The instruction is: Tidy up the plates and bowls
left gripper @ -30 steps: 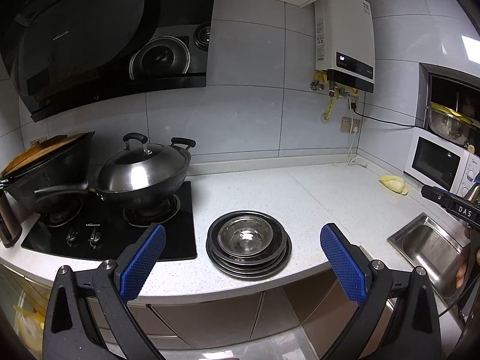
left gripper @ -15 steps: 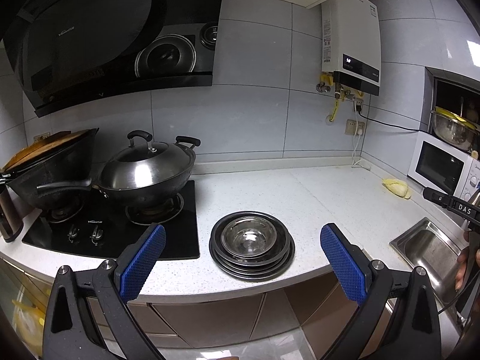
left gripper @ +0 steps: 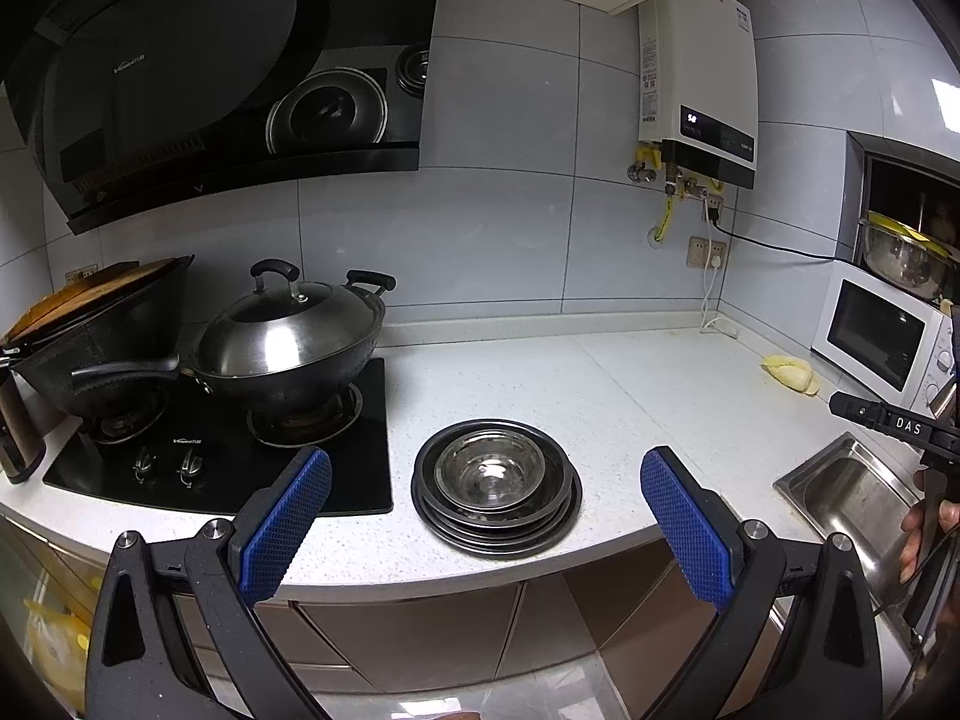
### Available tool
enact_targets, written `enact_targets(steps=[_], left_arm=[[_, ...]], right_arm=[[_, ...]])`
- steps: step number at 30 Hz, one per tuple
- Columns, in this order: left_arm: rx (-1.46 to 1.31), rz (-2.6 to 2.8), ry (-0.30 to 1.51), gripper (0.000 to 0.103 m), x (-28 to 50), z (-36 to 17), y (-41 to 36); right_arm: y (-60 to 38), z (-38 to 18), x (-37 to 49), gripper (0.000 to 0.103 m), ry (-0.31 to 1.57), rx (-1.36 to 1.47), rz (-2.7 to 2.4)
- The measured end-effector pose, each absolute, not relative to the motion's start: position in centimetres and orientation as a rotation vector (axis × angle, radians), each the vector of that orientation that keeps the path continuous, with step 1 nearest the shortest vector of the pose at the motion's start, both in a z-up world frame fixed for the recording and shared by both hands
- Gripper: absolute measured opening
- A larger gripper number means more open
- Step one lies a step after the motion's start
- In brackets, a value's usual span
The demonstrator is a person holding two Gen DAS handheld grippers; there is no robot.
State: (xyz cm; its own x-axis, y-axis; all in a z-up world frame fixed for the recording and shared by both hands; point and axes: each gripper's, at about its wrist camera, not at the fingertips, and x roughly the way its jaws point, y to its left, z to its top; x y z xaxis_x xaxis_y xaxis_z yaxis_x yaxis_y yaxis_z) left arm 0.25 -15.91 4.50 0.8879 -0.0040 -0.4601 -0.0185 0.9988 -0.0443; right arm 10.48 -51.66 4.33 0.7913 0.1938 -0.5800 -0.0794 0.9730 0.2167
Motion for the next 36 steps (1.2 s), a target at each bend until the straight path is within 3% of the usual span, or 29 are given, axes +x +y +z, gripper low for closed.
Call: enact_targets(steps=[36], left_arm=[[-0.034, 0.014, 0.473, 0.101, -1.6, 4.6, -16.7]], right_arm=[[-50.2, 4.3, 8.9, 0.045, 0.654, 0.021, 0.194]])
